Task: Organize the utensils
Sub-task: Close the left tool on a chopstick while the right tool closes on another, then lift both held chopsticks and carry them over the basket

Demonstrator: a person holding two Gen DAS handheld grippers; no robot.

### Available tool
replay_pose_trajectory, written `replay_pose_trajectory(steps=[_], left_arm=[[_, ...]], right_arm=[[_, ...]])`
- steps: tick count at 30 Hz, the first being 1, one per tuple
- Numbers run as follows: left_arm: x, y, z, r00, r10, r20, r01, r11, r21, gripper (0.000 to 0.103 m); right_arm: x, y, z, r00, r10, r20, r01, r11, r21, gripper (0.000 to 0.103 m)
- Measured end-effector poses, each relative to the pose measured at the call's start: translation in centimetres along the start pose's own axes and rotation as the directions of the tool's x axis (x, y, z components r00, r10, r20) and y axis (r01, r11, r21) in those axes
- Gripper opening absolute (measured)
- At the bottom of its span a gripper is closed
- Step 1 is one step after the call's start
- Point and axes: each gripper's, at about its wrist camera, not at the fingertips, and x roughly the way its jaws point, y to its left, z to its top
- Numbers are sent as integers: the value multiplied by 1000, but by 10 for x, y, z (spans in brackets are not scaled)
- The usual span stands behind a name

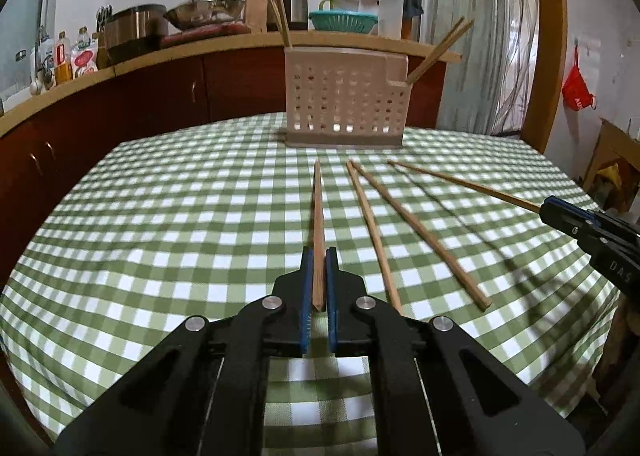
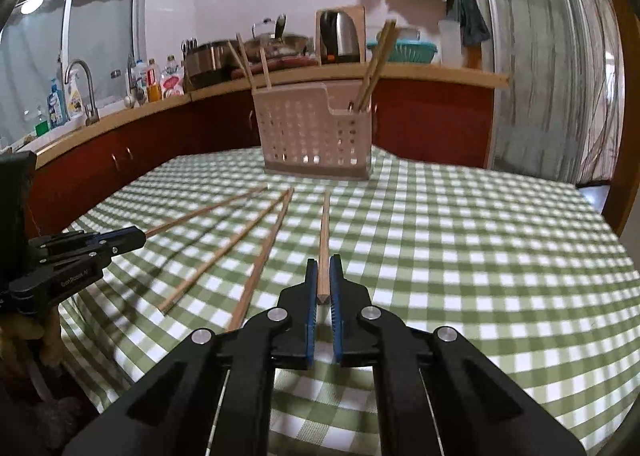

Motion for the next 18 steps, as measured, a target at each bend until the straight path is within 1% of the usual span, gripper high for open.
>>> replay_pose_trajectory(steps=[7,14,18], left_arm=[[-24,4,18,998,0,70,0,1000,-5,7],[-53,8,39,989,3,147,-2,1000,-11,7],[-68,9,50,984,11,177,-10,1000,-9,7]], right_arm=[[-25,-2,22,997,-9,78,9,1000,2,7],[-49,0,42,989,-18,144,20,1000,-8,7],[-59,0,52,984,-25,174,27,1000,-12,7]])
